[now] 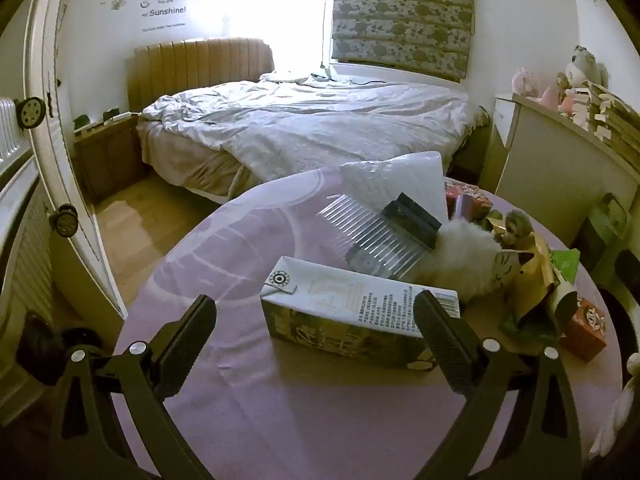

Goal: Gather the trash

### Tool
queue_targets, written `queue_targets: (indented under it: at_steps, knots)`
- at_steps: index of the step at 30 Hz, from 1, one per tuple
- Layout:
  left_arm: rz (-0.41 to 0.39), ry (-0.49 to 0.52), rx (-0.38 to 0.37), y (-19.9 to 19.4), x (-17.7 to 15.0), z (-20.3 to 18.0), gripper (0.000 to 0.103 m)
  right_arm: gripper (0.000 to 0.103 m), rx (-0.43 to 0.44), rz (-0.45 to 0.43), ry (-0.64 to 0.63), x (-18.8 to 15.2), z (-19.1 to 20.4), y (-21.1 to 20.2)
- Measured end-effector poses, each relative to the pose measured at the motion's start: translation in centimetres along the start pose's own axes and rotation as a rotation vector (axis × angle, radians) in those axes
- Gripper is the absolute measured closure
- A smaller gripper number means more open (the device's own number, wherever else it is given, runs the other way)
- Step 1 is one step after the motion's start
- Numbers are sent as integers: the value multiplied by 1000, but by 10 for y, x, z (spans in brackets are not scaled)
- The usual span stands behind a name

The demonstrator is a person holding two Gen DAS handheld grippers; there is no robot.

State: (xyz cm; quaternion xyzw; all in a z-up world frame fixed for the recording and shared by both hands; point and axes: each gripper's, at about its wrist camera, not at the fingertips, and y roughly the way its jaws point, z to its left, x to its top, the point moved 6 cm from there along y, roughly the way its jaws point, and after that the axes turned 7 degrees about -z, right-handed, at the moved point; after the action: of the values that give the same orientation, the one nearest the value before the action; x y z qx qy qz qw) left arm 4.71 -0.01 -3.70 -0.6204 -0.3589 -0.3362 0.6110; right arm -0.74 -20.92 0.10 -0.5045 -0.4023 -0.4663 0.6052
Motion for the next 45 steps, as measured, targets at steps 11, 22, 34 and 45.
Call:
queue_targets:
  at_steps: [11, 22, 34, 45]
  knots:
    - [-1, 1, -1, 0, -1, 0, 5, 4, 2, 0, -2, 1, -1, 0]
    - [-1, 1, -1, 0, -1, 0, 5, 4, 2, -1, -3, 0, -1, 0]
    - [0, 0, -1, 0, 0, 0, 5, 4, 2, -1, -3, 0, -1, 0]
    - [0, 0, 0, 0, -1, 0, 5, 4, 1, 0, -3, 0, -1, 0]
